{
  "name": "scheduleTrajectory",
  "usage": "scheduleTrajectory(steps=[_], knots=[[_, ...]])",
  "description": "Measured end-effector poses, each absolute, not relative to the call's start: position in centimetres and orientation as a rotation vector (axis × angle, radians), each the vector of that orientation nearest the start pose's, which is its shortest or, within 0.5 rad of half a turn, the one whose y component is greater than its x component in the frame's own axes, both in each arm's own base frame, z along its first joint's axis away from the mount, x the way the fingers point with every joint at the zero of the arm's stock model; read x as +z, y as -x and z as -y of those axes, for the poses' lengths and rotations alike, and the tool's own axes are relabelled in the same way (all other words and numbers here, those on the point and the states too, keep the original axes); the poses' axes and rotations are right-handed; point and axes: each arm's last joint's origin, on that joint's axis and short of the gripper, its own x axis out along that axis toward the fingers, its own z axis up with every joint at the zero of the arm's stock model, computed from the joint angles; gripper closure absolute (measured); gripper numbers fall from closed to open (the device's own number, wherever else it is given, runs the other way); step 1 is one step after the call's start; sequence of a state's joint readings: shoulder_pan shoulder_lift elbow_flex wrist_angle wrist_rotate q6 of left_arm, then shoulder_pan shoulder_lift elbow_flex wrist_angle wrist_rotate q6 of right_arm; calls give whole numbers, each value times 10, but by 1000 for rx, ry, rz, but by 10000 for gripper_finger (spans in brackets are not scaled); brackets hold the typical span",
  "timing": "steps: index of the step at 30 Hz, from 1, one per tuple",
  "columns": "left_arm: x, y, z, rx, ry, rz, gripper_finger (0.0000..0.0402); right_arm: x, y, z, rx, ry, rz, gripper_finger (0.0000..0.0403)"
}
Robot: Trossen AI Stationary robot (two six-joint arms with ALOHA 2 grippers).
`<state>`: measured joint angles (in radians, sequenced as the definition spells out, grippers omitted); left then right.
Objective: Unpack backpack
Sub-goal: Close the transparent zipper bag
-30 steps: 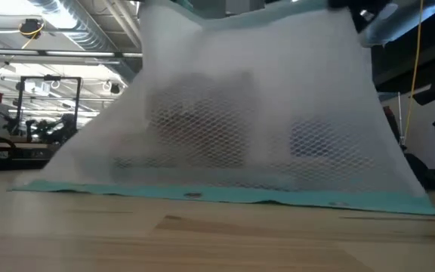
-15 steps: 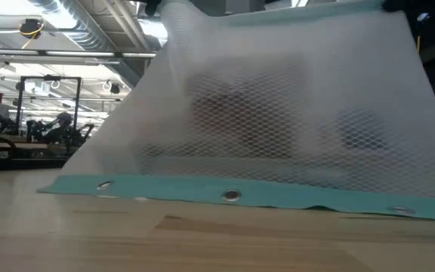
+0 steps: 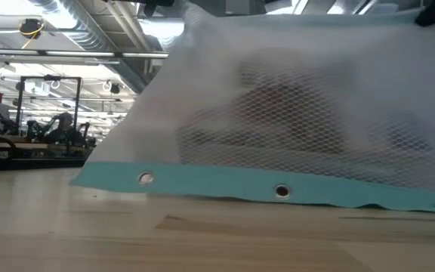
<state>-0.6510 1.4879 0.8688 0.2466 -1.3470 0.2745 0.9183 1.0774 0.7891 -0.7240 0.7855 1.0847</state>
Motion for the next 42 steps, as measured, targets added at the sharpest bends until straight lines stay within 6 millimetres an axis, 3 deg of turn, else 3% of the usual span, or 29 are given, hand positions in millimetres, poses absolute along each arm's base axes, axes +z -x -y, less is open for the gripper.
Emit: scheduleTrajectory(steps=[11, 18, 27, 42], knots=[[249, -254, 159, 732, -629, -315, 402, 245, -124, -131, -349, -271, -627, 403], [270, -238, 147, 750, -462, -248, 402, 246, -124, -130, -346, -277, -625, 403], [280, -211, 126, 764, -347, -236, 402, 246, -124, -130, -351, -266, -612, 403], [279, -207, 129, 703, -259, -228, 402, 260, -138, -144, -259, -256, -445, 403]])
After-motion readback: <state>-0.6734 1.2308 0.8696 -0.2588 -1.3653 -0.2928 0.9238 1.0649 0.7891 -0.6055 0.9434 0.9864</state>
